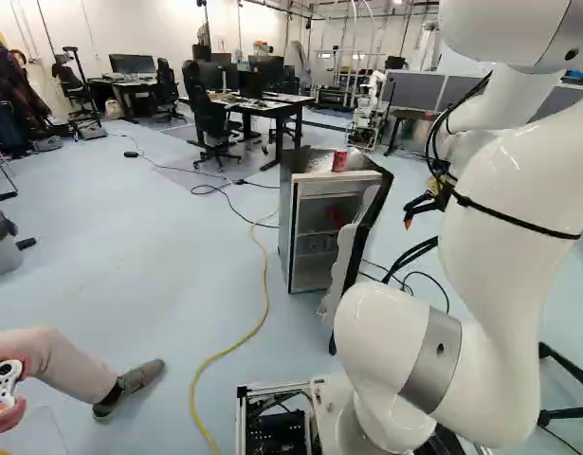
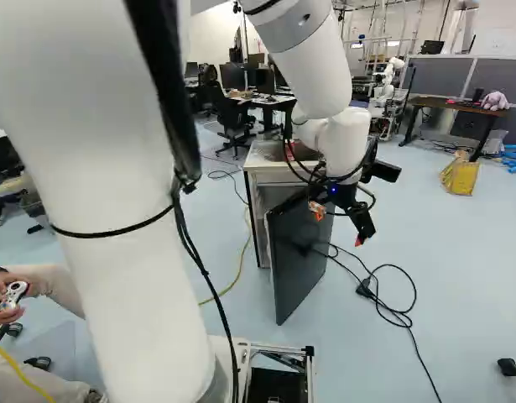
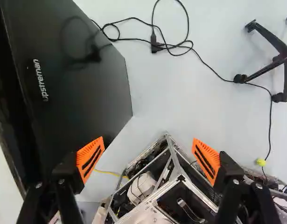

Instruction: Grab a drink from the fridge

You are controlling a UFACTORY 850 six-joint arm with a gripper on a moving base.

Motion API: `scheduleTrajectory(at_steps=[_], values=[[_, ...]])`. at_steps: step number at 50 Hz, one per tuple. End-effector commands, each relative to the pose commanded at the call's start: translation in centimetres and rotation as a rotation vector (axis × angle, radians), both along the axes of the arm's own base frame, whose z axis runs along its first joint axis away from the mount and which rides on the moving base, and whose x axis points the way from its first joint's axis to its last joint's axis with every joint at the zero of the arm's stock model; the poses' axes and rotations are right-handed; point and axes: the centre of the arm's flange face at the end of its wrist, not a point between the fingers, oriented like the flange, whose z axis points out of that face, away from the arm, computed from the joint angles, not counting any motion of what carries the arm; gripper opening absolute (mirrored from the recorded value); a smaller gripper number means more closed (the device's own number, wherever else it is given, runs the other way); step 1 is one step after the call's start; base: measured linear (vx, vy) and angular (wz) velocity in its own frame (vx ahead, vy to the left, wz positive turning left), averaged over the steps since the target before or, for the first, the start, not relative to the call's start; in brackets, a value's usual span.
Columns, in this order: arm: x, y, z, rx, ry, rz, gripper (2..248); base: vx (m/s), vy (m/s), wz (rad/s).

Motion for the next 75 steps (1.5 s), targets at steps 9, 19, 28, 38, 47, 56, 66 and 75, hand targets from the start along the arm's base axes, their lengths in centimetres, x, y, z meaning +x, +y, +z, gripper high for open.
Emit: scheduleTrajectory(at_steps=[9, 19, 28, 38, 47, 56, 66, 75], values=[[0.4, -0.3, -1.3, 0.017, 0.018, 0.001, 247, 0.0, 0.0, 0.0], [0.8, -0.2, -2.7, 0.036, 0.038, 0.009, 247, 0.0, 0.0, 0.0], [1.0, 0.5, -3.0, 0.035, 0.042, 0.025, 247, 0.0, 0.0, 0.0], [1.2, 1.5, -3.1, 0.024, 0.041, 0.053, 247, 0.0, 0.0, 0.0], [1.3, 2.7, -3.1, 0.012, 0.04, 0.083, 247, 0.0, 0.0, 0.0], [1.4, 4.1, -3.1, -0.002, 0.04, 0.124, 247, 0.0, 0.0, 0.0], [1.7, 5.4, -3.1, -0.021, 0.04, 0.17, 247, 0.0, 0.0, 0.0], [2.3, 6.0, -3.1, -0.043, 0.032, 0.206, 247, 0.0, 0.0, 0.0]])
